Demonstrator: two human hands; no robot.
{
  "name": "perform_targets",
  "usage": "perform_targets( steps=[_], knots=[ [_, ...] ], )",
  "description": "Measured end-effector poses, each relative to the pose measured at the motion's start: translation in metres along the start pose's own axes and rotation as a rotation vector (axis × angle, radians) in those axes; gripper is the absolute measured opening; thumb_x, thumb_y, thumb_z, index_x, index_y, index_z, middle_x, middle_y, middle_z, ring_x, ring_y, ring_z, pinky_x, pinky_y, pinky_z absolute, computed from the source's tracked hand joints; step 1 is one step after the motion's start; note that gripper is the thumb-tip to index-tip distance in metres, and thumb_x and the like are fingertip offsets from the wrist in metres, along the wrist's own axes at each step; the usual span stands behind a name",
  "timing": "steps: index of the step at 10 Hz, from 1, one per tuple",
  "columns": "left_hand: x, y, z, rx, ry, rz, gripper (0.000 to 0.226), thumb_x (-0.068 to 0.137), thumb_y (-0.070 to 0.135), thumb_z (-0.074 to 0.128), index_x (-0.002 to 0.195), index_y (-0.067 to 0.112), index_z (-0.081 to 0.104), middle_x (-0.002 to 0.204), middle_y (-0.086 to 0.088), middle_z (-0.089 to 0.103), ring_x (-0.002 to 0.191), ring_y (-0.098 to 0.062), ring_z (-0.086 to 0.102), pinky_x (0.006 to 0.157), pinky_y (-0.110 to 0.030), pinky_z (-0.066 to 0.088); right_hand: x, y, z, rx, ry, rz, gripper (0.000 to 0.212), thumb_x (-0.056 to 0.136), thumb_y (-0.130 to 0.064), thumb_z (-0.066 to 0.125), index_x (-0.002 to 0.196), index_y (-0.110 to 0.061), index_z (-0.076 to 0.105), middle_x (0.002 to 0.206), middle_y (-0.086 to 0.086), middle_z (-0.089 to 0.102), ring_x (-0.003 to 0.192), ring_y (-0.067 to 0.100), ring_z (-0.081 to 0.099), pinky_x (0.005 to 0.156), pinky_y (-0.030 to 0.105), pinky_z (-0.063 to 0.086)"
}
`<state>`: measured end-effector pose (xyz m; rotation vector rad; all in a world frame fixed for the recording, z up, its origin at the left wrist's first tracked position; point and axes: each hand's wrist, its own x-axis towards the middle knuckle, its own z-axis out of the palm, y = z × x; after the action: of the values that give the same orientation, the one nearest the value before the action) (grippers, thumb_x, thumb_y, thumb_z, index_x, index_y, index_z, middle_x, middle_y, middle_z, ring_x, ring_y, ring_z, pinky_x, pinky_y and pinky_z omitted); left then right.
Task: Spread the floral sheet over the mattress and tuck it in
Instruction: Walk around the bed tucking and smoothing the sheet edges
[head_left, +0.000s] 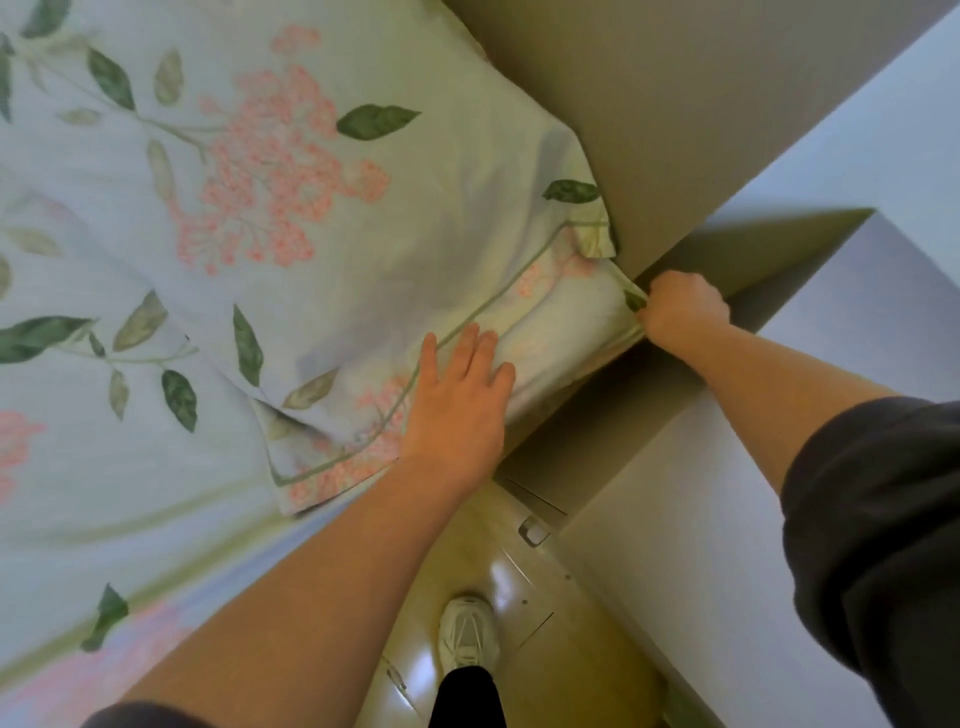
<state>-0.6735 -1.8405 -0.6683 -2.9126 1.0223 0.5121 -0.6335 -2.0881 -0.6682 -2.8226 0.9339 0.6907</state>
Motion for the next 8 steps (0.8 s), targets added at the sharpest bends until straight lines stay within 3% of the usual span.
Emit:
perform_targets(
  steps=[1, 3, 4, 5, 6, 7, 8],
  knots=[
    [-0.006, -0.005, 0.009, 0.061, -0.112, 0.026, 0.076, 0.091, 0.025, 0.048, 0.151, 0.024, 0.001, 0.158, -0.01, -0.017, 0.145, -0.029, -0.018, 0.112, -0.059, -0.008, -0.002, -0.002, -0.002, -0.094, -0.034, 0.021, 0.015, 0.091, -0.009, 0.053, 0.102, -0.002, 0.059, 0.103, 0.018, 0.059, 0.097, 0.035, 0.058, 0.083, 0.043, 0.048],
    [-0.039, -0.026, 0.025, 0.134, -0.114, 0.133, 0.076, 0.095, 0.018, 0.038, 0.15, 0.021, -0.012, 0.155, -0.009, -0.028, 0.144, -0.028, -0.023, 0.112, -0.061, -0.011, -0.009, -0.017, 0.002, -0.121, -0.137, 0.053, 0.029, 0.091, -0.013, 0.055, 0.117, -0.001, 0.049, 0.099, 0.018, 0.055, 0.095, 0.034, 0.056, 0.08, 0.043, 0.046],
    [-0.073, -0.039, 0.039, 0.115, -0.078, 0.156, 0.072, 0.093, 0.016, 0.042, 0.152, 0.016, 0.001, 0.157, -0.015, -0.017, 0.146, -0.032, -0.014, 0.113, -0.058, -0.012, -0.025, -0.039, 0.009, -0.041, -0.229, 0.115, 0.054, 0.093, -0.018, 0.056, 0.135, 0.004, 0.031, 0.12, 0.024, 0.05, 0.107, 0.038, 0.053, 0.084, 0.042, 0.045],
    [-0.113, -0.057, 0.052, 0.017, 0.007, 0.152, 0.073, 0.075, 0.011, 0.061, 0.144, 0.013, 0.038, 0.156, -0.019, 0.02, 0.144, -0.034, 0.021, 0.114, -0.055, 0.018, -0.051, -0.078, 0.022, 0.12, -0.324, 0.089, 0.01, 0.096, -0.008, 0.046, 0.093, 0.0, 0.051, 0.089, 0.018, 0.05, 0.07, 0.023, 0.047, 0.079, 0.036, 0.049],
    [-0.156, -0.077, 0.065, -0.059, 0.039, 0.164, 0.067, 0.066, 0.009, 0.055, 0.133, 0.011, 0.053, 0.146, -0.017, 0.041, 0.134, -0.035, 0.041, 0.104, -0.05, 0.041, -0.088, -0.119, 0.056, 0.783, -0.346, 0.276, 0.013, 0.094, -0.001, 0.044, 0.086, -0.011, 0.048, 0.103, 0.014, 0.052, 0.068, 0.017, 0.052, 0.065, 0.029, 0.052],
    [-0.2, -0.089, 0.083, -0.178, 0.084, 0.126, 0.053, 0.065, 0.014, 0.047, 0.117, 0.014, 0.061, 0.126, -0.008, 0.06, 0.113, -0.026, 0.058, 0.09, -0.035, 0.044, -0.135, -0.138, 0.098, 1.007, -0.534, 0.355, 0.029, 0.096, -0.002, 0.038, 0.122, -0.008, 0.052, 0.104, 0.013, 0.055, 0.071, 0.019, 0.056, 0.059, 0.033, 0.051],
    [-0.251, -0.098, 0.113, -0.446, 0.016, -0.109, 0.038, 0.08, 0.014, 0.037, 0.109, 0.016, 0.062, 0.106, -0.001, 0.064, 0.093, -0.021, 0.063, 0.074, -0.03, 0.048, -0.198, -0.16, 0.141, 1.138, -0.72, 0.39, 0.038, 0.099, -0.002, 0.036, 0.134, -0.017, 0.042, 0.102, 0.008, 0.06, 0.09, 0.024, 0.061, 0.072, 0.042, 0.051]
  ],
)
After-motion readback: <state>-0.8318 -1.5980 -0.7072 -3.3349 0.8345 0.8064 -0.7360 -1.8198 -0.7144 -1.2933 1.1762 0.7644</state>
